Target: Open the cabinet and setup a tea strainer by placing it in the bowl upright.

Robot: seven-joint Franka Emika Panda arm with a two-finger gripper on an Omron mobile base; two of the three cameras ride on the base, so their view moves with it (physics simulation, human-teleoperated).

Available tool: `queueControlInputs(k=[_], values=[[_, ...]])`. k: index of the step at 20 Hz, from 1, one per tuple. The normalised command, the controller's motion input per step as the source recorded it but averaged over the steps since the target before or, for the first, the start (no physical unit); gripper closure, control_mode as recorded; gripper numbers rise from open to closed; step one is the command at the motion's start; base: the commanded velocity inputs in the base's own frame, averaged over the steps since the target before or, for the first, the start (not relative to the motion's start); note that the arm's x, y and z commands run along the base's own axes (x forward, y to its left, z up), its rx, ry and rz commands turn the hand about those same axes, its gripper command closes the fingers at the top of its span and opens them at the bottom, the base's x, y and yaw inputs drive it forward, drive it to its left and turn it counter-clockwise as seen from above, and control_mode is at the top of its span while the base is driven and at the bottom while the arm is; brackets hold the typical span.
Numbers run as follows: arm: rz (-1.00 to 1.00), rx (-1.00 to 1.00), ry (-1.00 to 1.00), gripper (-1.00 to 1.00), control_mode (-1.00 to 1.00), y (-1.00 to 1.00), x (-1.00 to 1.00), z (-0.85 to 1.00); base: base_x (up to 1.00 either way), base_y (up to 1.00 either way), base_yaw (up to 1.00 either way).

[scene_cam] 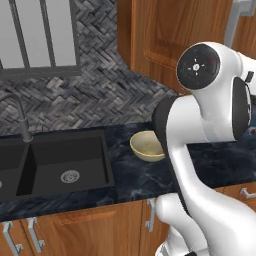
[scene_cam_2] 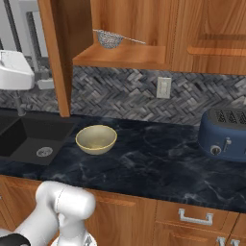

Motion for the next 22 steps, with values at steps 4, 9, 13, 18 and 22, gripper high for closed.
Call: queueControlInputs(k=[4,9,13,18,22], values=[[0.00,0.00,0.00,-1.00,-1.00,0.01,-0.59,0.24,0.00,0.00,0.00],[-0.03,0.07,-0.03,-1.00,-1.00,-0.14,-0.54,0.07,0.00,0.00,0.00],[-0.06,-0.07,0.01,-1.00,-1.00,0.35,-0.13,0.02,0.00,0.00,0.00],[-0.08,-0.13,0.00,-1.00,-1.00,0.45,-0.04,0.00,0.00,0.00,0.00],[-0.05,-0.11,0.00,-1.00,-1.00,0.26,-0.04,0.00,0.00,0.00,0.00]])
